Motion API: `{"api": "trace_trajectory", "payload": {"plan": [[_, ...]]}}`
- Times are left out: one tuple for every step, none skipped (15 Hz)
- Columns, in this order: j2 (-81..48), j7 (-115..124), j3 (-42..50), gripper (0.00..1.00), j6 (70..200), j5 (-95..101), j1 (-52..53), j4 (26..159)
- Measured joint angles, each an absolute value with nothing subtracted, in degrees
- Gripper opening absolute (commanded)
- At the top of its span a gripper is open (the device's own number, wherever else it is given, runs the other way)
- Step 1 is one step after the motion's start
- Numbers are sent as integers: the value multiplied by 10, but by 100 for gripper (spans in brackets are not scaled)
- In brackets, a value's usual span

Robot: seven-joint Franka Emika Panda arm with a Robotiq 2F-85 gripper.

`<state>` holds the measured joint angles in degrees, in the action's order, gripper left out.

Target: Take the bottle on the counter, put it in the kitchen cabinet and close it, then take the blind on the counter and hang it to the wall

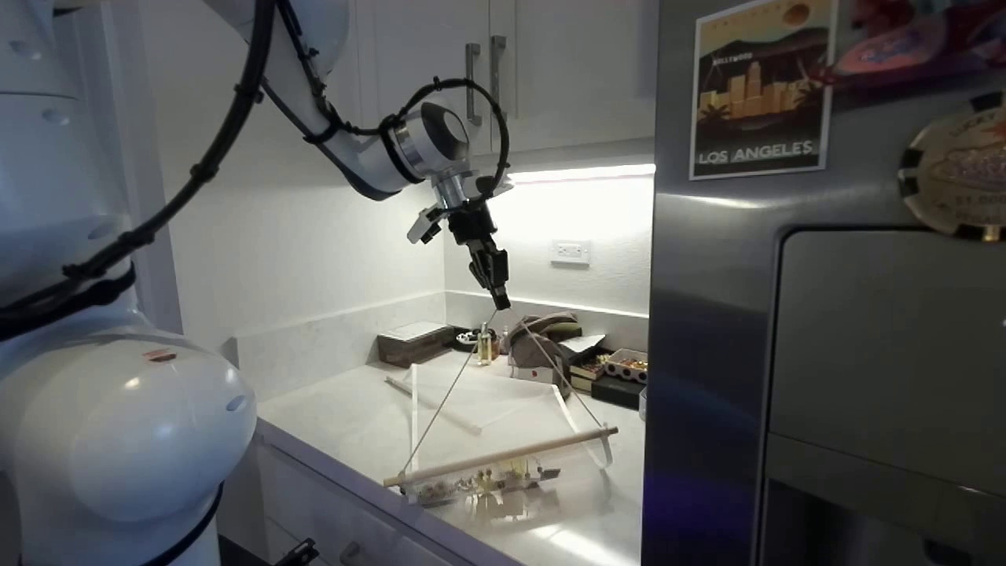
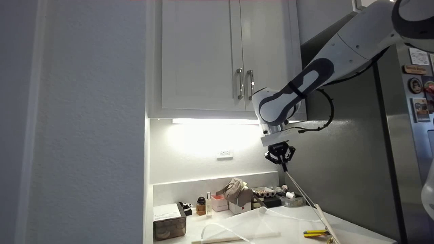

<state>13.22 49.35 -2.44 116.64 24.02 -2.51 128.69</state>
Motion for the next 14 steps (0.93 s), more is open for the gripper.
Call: {"api": "trace_trajectory", "payload": {"plan": [[133,487,-24,0,1162,240,-25,1281],[134,484,-24,0,1158,240,-25,1275],[134,483,-24,0,1155,240,-25,1269],[135,482,-24,0,1153,240,-25,1265],[135,482,-24,0,1151,240,-25,1260],[136,482,-24,0,1149,240,-25,1255],[137,482,-24,0,1146,240,-25,1251],[138,482,-25,0,1144,240,-25,1247],[139,482,-25,0,1141,240,-25,1242],[141,482,-25,0,1139,240,-25,1238],[142,482,-25,0,1136,240,-25,1234],[143,482,-26,0,1135,240,-25,1230],[145,482,-26,0,1134,240,-25,1227],[146,482,-26,0,1133,240,-25,1224]]}}
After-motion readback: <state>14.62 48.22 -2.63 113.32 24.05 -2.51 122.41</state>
